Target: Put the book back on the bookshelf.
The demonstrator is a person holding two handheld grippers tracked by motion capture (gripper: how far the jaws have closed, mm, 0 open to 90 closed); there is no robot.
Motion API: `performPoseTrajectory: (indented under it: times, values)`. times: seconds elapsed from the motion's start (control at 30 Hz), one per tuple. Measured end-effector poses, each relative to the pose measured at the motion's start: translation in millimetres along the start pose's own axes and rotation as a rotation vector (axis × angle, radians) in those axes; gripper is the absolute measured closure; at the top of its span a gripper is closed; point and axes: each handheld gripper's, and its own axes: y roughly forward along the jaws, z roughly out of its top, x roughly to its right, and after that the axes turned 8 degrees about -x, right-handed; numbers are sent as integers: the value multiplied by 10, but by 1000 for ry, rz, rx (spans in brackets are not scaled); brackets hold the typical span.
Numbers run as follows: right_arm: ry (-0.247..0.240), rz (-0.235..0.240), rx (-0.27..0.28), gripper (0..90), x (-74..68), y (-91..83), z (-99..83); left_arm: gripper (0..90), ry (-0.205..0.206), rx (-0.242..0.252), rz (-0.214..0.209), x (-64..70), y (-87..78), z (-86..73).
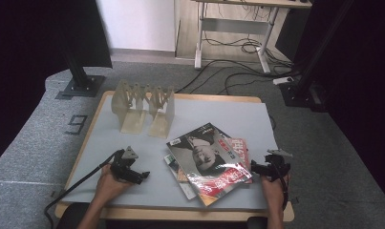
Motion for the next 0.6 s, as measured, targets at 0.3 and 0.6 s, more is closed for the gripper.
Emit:
performPoseTrajectory:
  times: [0.3, 0.6]
  values:
    - [0, 1, 0, 18, 0, 0, 0, 1, 2, 1, 1, 3, -2, -2]
    - [-3, 1, 3, 18, 0, -5, -2, 1, 2, 2, 2, 5, -3, -3]
